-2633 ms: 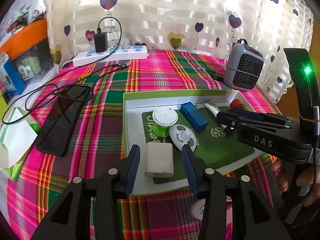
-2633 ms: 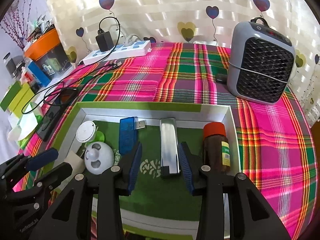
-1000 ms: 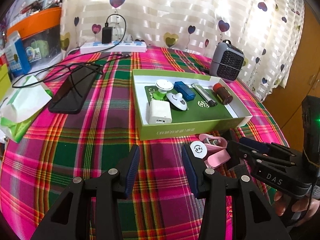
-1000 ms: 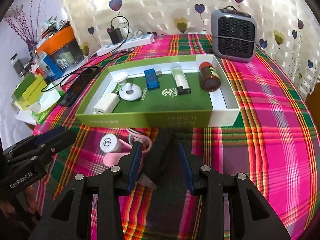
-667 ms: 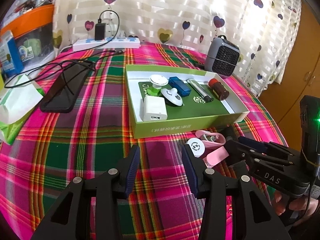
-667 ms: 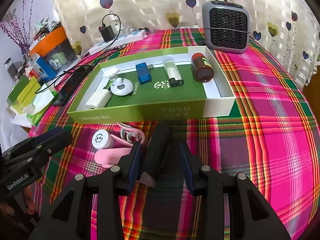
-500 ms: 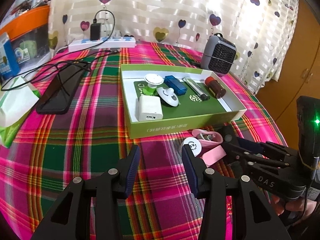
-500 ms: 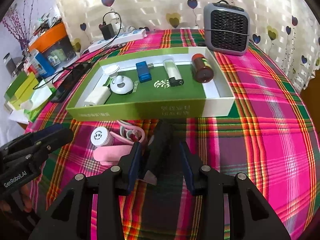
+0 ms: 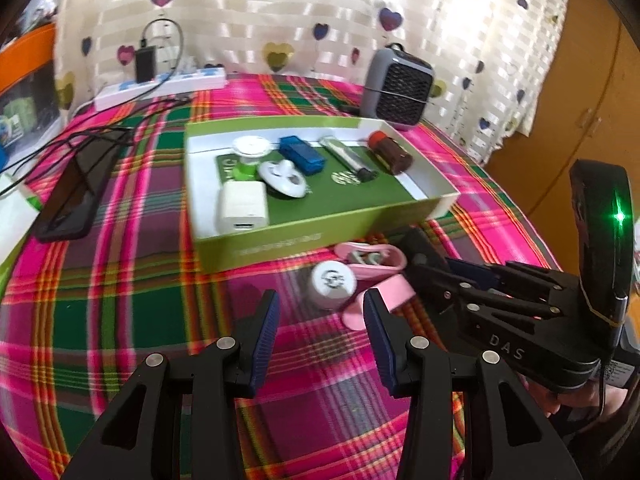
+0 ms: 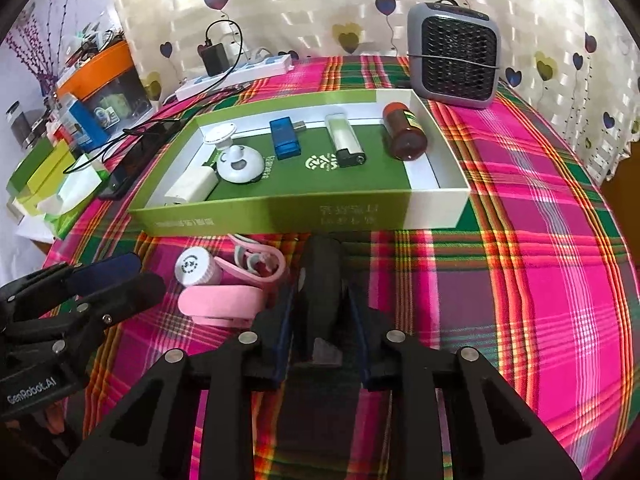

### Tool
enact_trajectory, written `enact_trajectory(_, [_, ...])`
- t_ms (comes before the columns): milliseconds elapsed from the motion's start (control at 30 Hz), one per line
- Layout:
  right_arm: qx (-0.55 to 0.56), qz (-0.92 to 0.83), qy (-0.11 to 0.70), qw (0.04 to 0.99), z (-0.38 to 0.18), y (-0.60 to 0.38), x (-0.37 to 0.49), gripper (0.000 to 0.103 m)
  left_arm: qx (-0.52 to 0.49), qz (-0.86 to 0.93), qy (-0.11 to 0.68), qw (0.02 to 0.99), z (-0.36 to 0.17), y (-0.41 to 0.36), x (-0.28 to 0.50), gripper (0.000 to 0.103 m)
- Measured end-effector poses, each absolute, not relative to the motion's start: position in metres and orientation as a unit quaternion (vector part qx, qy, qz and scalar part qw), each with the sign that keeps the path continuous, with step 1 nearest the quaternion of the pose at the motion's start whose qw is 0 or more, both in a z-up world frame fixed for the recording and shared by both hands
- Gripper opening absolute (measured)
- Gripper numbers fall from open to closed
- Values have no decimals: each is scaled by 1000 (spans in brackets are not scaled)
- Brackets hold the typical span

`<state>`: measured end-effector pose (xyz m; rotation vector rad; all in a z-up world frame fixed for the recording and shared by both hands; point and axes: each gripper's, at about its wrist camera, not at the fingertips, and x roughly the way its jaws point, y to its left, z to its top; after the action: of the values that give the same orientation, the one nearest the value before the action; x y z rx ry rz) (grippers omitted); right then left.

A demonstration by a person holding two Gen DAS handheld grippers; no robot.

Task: Organize rigid objects

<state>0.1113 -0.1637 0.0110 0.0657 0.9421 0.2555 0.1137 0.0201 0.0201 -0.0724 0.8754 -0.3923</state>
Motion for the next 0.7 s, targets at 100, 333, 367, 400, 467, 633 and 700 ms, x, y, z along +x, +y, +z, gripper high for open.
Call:
enact_trajectory(100, [32,121,451,883,12,-167,110,25,-32,-202,424,882,19,14,113,42])
enact_trajectory(333, [36,115,452,884,12,-178,107,25,-11,-224,429,875,16,-5,112,42])
enact_trajectory(367, [37,114,451,884,12,-180,107,25,-10,-228,429,874,16,-7,112,42])
enact_trajectory(400, [37,114,451,884,12,-181,106,25,-10,-233,428,873,15,-9,112,42])
enact_trajectory(467, [37,113,451,885,12,-184,104,25,-10,-239,431,870,14,-12,113,42])
enact_trajectory(633, [42,107,449,886,13,-193,102,25,-5,-251,432,866,15,-21,107,42])
enact_trajectory(700, [43,108,449,886,13,-197,102,25,-3,-256,432,865,16,-25,104,42])
